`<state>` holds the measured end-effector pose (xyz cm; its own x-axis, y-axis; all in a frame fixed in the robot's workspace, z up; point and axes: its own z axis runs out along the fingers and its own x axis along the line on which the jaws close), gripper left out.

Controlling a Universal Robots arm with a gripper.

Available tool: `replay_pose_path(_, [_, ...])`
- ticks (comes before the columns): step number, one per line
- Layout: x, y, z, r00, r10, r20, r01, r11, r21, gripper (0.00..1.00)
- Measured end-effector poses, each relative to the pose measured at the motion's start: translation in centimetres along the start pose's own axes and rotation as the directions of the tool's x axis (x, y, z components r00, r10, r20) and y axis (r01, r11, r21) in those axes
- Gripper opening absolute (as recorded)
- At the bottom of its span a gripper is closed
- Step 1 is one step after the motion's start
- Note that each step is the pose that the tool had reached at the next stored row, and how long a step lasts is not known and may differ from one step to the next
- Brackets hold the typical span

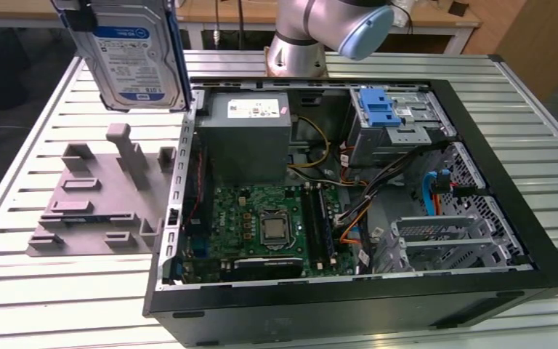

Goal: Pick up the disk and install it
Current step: 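Pick up the disk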

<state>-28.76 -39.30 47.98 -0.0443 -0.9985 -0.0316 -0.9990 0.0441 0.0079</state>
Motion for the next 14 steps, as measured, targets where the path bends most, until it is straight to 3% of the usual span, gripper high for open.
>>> replay_pose_path(14, [0.64,-1.71,0.01,1.0,0.001,0.0,-0.001,1.0,0.0,0.36])
